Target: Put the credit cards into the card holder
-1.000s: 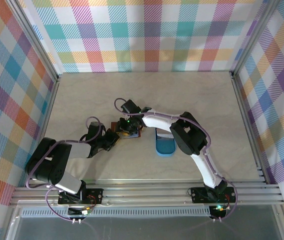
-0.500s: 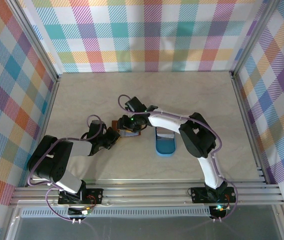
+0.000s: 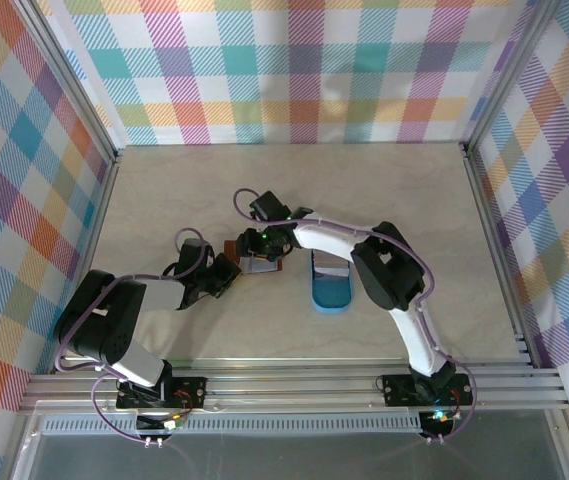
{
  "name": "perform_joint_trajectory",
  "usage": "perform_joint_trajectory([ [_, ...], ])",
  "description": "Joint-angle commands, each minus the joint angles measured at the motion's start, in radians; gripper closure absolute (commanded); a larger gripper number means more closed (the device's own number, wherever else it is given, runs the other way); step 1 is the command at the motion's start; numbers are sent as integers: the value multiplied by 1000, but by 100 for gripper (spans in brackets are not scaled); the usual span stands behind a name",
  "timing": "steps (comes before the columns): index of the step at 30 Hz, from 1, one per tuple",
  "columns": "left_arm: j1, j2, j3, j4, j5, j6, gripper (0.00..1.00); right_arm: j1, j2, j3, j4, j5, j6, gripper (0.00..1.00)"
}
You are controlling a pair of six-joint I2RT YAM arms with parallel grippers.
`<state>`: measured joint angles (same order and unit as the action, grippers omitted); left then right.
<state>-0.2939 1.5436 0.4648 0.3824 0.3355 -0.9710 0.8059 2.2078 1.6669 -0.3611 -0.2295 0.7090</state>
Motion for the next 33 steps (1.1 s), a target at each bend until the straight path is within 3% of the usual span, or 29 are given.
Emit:
perform_joint_trajectory([
  [1,-2,-1,23,-72,-16,31,100,-3,40,56,-14,-34,-29,49],
  [10,32,-99,63,-131,33,117,94,-4,67,88,50,-110,-75,52],
  [21,97,-302,92,-386,8,195,93,-1,115,157,56,-157,-71,52],
  [33,167,-257,133,-416,98,261,93,-1,196,260,9,-192,-52,52],
])
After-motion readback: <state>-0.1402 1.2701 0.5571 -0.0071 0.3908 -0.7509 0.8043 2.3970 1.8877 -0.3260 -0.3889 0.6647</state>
